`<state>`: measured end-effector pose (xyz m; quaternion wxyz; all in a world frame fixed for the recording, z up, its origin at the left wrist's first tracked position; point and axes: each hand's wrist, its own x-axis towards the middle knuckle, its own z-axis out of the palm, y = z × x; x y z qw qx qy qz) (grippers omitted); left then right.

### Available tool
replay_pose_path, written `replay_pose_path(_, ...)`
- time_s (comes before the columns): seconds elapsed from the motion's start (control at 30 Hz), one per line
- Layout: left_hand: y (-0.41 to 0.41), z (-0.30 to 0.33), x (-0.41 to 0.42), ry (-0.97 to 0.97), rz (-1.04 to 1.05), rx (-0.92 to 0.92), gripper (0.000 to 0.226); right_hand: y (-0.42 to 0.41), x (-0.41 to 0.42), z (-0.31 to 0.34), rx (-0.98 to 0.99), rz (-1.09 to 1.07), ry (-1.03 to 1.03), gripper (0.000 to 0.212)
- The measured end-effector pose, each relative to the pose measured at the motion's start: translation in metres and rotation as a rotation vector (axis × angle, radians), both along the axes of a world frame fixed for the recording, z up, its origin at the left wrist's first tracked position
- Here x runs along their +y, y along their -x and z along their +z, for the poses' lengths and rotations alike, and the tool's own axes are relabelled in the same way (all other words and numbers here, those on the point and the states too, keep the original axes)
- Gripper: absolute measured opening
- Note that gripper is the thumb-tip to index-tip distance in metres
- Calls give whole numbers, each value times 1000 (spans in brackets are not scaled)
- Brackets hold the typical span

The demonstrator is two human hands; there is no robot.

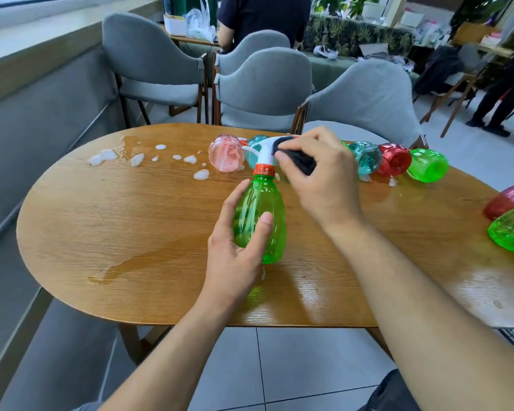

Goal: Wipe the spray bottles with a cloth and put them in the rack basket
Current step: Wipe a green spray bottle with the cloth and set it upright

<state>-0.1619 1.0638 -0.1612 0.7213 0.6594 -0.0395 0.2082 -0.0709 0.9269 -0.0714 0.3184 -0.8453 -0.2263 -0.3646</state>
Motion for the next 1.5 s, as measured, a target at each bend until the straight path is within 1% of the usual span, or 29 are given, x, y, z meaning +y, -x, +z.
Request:
replay_pose_path(0.07, 2, 0, -3, -20, -12, -12, 55, -5, -2, 6, -35, -81, -76, 14)
replay_pose_path(0.1, 2, 0, -4, -25, -13, -11, 55, -4, 0, 7, -37, -69, -66, 14)
replay_pose_path(0.2, -1, -4, -1, -58, 20, -3, 55, 5, 12, 4, 28, 103, 93, 14)
replay_pose_path(0.23, -2, -5, 0, -70, 27, -2, 55, 6, 13, 4, 34, 118, 124, 14)
replay_pose_path(0.27, -2, -5, 0, -77, 27, -1, 55, 5, 12, 4, 22, 94, 112, 14)
replay_pose_path(0.37, 0, -4, -4, -87, 12, -2, 56, -7, 4, 9, -37, -67, -26, 13)
replay_pose_path(0.4, 0, -5, -4, -92, 14, -1, 56, -7, 4, 9, -39, -78, -36, 13)
replay_pose_path(0.43, -1, -5, -4, -96, 21, 1, 56, -6, 6, 9, -30, -43, -16, 12)
replay_pose_path(0.5, -3, -7, -1, -108, 41, -1, 56, 1, 13, 5, 14, 93, 85, 13)
replay_pose_path(0.57, -4, -8, 1, -118, 50, -2, 56, 4, 13, 4, 23, 133, 139, 13)
replay_pose_path(0.7, -2, -5, -2, -99, 23, -4, 56, -8, 3, 8, -20, -62, -32, 12)
replay_pose_path(0.73, -3, -5, -3, -99, 22, -4, 56, -6, 5, 7, -16, -48, -24, 12)
replay_pose_path(0.83, -5, -7, 1, -90, 26, -1, 56, 7, 14, 2, 22, 129, 113, 13)
replay_pose_path(0.9, -5, -6, 3, -79, 29, 3, 54, 5, 9, 3, 22, 127, 103, 13)
replay_pose_path(1.0, -2, -3, 1, -53, 18, 7, 54, -3, 1, 4, -4, 3, 1, 12)
replay_pose_path(1.07, -2, -3, 2, -50, 19, 3, 54, 4, 5, 0, 10, 62, 23, 12)
replay_pose_path(1.13, -4, -3, 5, -50, 21, -3, 55, 12, 8, -1, 33, 182, 99, 13)
replay_pose_path(1.17, -4, -3, 6, -44, 14, -2, 54, 14, 7, 0, 34, 202, 131, 14)
replay_pose_path(1.2, -4, -2, 6, -32, 3, 3, 54, 11, 3, 2, 26, 178, 141, 14)
replay_pose_path(1.27, -2, 0, 5, 1, -18, 18, 54, 0, -8, 6, 1, 53, 101, 11)
replay_pose_path(1.33, -1, 2, 5, 41, -24, 26, 52, -9, -21, 9, 1, -85, 37, 10)
replay_pose_path(1.4, -1, 4, 6, 62, -19, 25, 49, -13, -32, 16, -8, -171, -64, 9)
replay_pose_path(1.47, -2, 6, 6, 70, -12, 19, 49, -13, -35, 25, -51, -163, -122, 9)
replay_pose_path(1.5, -1, 7, 4, 70, -15, 18, 51, -13, -32, 29, -70, -127, -105, 10)
